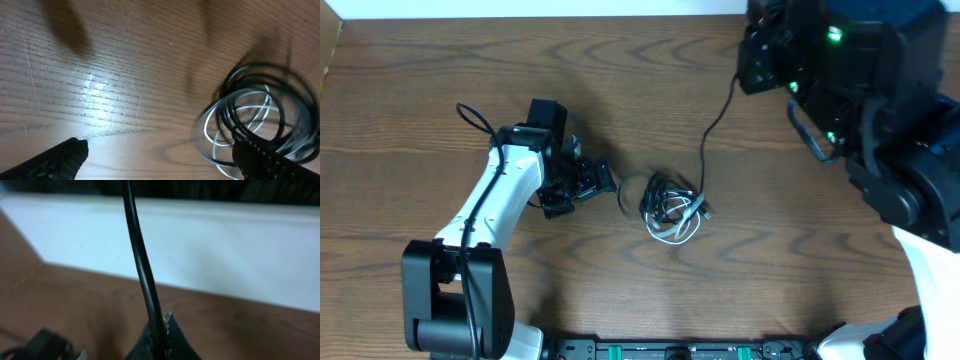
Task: Untangle cables
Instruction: 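Lift the black cable up and back toward the right side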
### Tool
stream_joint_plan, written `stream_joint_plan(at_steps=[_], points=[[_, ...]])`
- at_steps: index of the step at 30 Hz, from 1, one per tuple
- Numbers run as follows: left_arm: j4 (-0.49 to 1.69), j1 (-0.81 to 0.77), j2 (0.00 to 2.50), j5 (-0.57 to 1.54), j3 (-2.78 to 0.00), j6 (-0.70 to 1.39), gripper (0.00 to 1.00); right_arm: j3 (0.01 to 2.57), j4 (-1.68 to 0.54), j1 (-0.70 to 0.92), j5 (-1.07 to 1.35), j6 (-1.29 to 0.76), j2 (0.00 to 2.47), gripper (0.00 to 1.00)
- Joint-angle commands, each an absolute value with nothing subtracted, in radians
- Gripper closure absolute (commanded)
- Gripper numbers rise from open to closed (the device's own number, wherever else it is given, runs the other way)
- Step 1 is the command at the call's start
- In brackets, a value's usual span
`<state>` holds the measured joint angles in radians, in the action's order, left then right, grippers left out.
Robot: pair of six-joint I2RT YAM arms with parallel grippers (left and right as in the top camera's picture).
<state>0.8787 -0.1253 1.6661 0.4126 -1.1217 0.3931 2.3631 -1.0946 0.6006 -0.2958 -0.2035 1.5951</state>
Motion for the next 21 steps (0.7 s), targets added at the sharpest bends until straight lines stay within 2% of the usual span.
stream_joint_plan(at_steps=[1,9,15,17,21], points=[[0.881,-0.124,1.666,0.402,-1.116,0.395,0.02,2.375,-1.077,0.602,-0.435,-0.178,1.597,0.99],[0.881,-0.124,1.666,0.402,-1.116,0.395,0.02,2.375,-0.883,0.601,-0.605,-0.178,1.605,0.99],[0.881,-0.124,1.666,0.402,-1.116,0.395,0.02,2.375,-0.631,0.601,-0.915,-0.089,1.591,0.99],[0.881,-0.124,1.666,0.402,-1.116,0.395,0.02,2.375,-0.627,0.594,-0.911,-0.054,1.591,0.99],[0.881,-0.124,1.666,0.402,-1.116,0.395,0.02,2.374,-0.768,0.594,-0.907,-0.043,1.596,0.99]])
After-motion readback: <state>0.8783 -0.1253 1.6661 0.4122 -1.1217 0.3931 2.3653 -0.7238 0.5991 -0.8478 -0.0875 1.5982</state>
